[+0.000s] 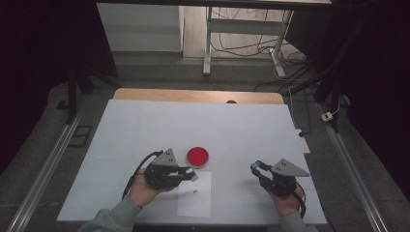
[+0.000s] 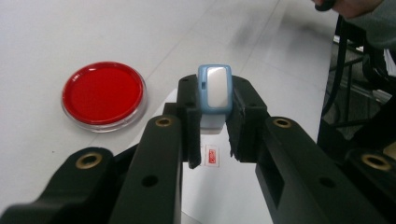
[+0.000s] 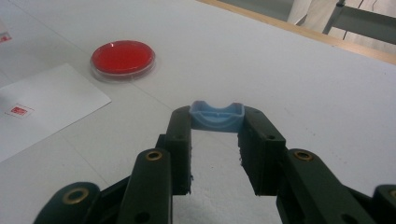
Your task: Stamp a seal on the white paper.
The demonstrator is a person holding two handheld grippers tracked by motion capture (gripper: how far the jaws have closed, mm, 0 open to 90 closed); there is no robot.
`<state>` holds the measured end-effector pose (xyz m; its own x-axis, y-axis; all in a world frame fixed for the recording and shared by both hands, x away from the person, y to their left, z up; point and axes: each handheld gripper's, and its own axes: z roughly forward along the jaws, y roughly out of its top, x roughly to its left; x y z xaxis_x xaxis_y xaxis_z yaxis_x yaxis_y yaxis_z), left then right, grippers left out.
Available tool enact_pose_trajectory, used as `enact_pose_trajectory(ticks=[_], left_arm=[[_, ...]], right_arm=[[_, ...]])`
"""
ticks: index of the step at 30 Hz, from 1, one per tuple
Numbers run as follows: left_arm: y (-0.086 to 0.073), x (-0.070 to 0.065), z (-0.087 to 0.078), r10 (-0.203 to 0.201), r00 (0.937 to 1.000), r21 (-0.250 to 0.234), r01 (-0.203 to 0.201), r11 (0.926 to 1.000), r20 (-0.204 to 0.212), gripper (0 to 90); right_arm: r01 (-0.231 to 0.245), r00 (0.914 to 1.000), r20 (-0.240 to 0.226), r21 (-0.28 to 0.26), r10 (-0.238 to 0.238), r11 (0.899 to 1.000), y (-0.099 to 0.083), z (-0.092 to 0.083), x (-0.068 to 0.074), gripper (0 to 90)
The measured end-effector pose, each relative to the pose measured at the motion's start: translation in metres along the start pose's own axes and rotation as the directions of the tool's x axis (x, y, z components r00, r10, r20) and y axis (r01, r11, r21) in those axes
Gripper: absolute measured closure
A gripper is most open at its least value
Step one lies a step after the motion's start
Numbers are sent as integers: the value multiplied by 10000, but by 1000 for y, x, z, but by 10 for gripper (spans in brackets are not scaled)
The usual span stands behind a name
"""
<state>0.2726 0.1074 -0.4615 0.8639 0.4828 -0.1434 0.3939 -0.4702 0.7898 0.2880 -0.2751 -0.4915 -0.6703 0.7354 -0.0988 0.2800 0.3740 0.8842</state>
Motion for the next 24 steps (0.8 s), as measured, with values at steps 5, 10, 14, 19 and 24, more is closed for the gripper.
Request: enact_pose_trajectory(ticks=[5,10,14,19,24], left_arm=[[2,3,-4,-172,9998,-197,172,9997,-25,759],[4,6,-7,-327,9994,-347,324,9989,-80,759],[5,10,-9,-532,9985,-502,525,9974,-117,760],[6,13,-10,-645,9978,-576,634,9963,-170,760],[6,14,-9,-691,9974,-558,679,9961,-184,759]], right_arm=[[0,10000,0,-1,0,10000,0,0,0,651],[6,10000,-2,21,-6,10000,0,0,0,651],[2,10000,-32,-3,-2,10000,0,1,0,651],[-2,10000,-4,-1,2,10000,0,0,0,651],[70,10000,-6,31,-70,10000,0,1,1,651]])
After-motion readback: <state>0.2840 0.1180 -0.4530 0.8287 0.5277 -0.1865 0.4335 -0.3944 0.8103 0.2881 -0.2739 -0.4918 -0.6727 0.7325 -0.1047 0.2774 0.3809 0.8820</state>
